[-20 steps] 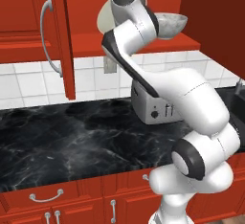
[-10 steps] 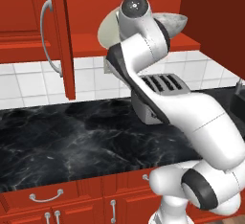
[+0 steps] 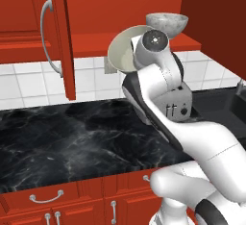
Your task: Move the bowls from the cabinet to the plates on the dining table.
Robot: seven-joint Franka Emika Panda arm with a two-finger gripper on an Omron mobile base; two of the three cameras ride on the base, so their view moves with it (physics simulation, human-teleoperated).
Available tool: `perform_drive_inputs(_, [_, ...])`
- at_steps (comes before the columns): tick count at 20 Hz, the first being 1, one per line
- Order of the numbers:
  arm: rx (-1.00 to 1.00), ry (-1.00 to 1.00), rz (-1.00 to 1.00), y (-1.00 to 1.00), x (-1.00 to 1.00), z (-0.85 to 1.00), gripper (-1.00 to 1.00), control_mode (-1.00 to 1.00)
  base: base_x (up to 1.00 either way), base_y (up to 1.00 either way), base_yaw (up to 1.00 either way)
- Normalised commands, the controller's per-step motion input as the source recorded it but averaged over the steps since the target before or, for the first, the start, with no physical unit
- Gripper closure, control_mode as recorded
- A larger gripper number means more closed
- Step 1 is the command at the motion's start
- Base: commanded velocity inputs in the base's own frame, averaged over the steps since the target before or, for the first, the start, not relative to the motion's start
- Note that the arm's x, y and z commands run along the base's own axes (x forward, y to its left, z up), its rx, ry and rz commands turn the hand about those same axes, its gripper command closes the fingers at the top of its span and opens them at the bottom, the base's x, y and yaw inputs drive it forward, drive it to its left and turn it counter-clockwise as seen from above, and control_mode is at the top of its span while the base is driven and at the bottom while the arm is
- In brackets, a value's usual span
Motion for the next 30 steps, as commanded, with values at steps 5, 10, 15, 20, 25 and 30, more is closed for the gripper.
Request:
perform_drive_inputs(5, [0.11, 0.0, 0.0, -0.12, -0.1, -0.18, 1.0, -1.0, 0.0, 0.0, 0.0])
perform_drive_inputs(10, [0.15, 0.0, 0.0, -0.01, 0.0, -0.17, 1.0, -1.0, 0.0, 0.0, 0.0])
perform_drive_inputs(15, [0.17, 0.0, 0.0, 0.0, 0.0, -0.39, 1.0, -1.0, 0.0, 0.0, 0.0])
perform_drive_inputs(20, [0.14, 0.0, 0.0, 0.0, -0.01, -0.47, 1.0, -1.0, 0.0, 0.0, 0.0])
perform_drive_inputs(25, [0.0, 0.0, 0.0, 0.0, 0.0, 0.0, 1.0, 1.0, -0.29, 0.02, 0.0])
perform_drive_inputs(30, [0.0, 0.0, 0.0, 0.0, 0.0, 0.0, 1.0, 1.0, -0.67, 0.23, 0.0])
